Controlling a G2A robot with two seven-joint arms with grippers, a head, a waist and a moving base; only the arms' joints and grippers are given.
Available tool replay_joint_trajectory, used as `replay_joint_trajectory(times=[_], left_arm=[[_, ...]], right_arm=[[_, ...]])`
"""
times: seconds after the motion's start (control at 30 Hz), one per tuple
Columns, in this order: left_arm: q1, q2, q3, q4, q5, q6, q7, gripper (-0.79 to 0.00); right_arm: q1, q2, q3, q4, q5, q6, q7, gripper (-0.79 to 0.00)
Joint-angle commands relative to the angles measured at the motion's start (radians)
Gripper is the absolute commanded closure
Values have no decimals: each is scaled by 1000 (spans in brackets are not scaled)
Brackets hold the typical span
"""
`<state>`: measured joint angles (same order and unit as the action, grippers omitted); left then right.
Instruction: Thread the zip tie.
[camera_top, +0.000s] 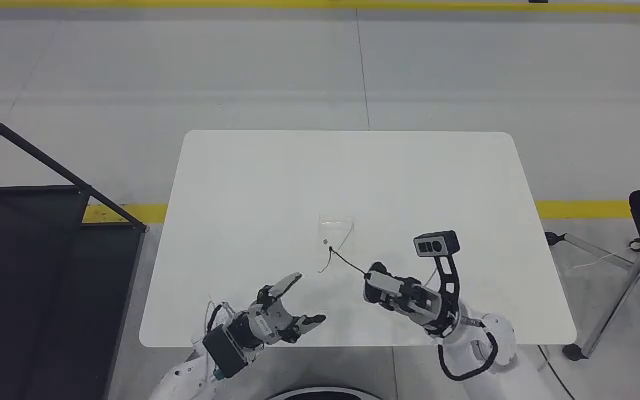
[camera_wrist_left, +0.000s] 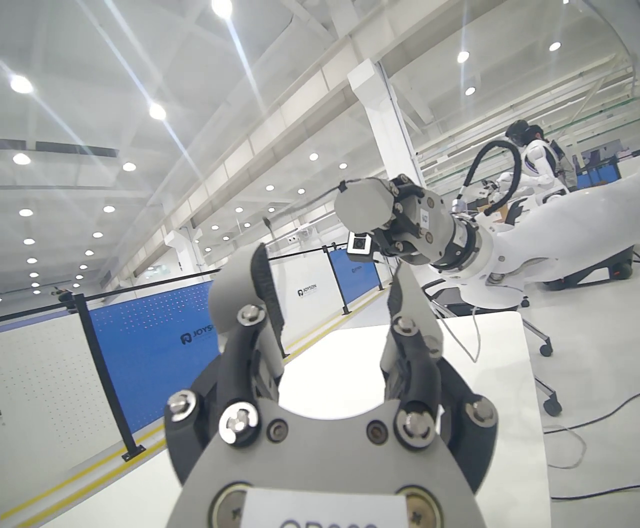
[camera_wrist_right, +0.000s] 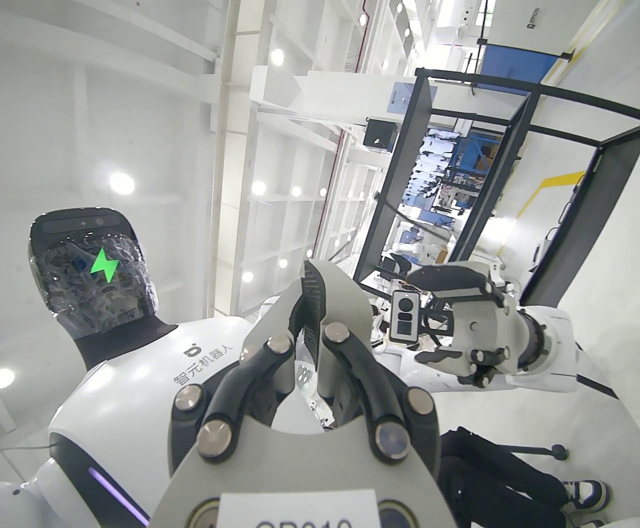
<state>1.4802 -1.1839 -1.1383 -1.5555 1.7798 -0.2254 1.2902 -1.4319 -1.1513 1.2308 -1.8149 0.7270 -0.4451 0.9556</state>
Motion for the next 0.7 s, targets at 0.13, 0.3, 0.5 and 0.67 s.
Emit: replay_joint_trajectory(times=[0.13, 0.3, 0.5, 0.67], left_arm=[[49, 11, -80, -36, -89, 25, 17, -785], [96, 20, -147, -69, -135, 39, 4, -785], [150, 27, -222, -98, -204, 61, -77, -785], [158, 28, -237, -107, -221, 55, -113, -785]], right_arm=[[42, -3, -23, 17, -168, 59, -95, 0], [61, -14, -60, 19, -446, 30, -294, 0], [54, -24, -113, 13, -706, 15, -438, 0], [53, -24, -114, 13, -714, 17, -444, 0]])
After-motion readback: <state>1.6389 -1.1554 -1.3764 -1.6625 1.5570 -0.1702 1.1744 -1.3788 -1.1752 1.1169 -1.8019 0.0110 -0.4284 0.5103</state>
